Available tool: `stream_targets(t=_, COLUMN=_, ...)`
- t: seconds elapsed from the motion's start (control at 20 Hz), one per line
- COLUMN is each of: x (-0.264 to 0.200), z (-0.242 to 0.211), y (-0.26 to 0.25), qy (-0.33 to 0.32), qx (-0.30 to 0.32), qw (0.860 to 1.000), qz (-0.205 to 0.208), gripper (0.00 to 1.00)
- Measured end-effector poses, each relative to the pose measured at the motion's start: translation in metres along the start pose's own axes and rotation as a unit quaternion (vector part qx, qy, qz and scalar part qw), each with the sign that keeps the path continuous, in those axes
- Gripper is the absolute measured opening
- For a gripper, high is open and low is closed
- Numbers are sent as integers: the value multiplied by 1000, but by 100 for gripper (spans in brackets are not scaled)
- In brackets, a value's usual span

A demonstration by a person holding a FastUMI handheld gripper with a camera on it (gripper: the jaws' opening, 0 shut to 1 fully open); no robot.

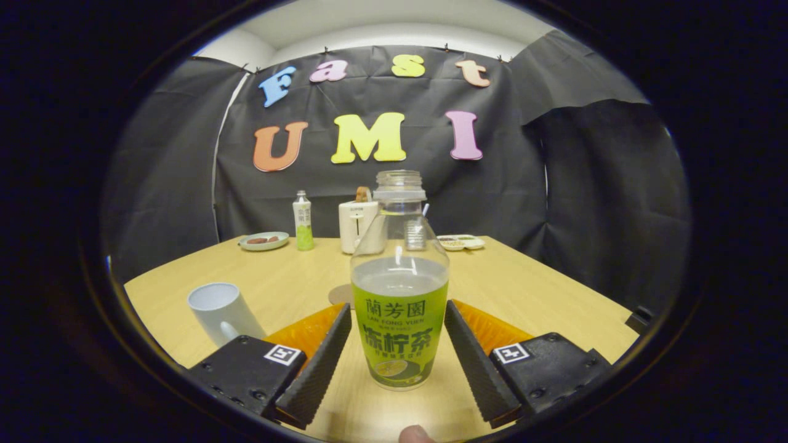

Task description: Take the bottle from table, then pour the juice into the cup, finally place the bottle on the coaster

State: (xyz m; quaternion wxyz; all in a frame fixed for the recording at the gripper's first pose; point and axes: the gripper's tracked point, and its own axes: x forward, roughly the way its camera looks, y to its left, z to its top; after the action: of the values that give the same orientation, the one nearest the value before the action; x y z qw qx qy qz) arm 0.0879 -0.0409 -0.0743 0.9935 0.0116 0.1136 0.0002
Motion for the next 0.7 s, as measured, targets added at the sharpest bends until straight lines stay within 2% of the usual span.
stream_targets(t=0.25, x=2, z=-2, y=0, qy=10, qx=-3, qw=1000, qz=0, gripper=83)
stream_targets(t=0.5, x=-7, z=7, y=19, qy=14, qx=-27, qw=999, qz=40, gripper=79)
stream_targets(t=0.7, x=-9, z=17, y=28, qy=2, qx=-101, qw=994, qz=45, gripper=78)
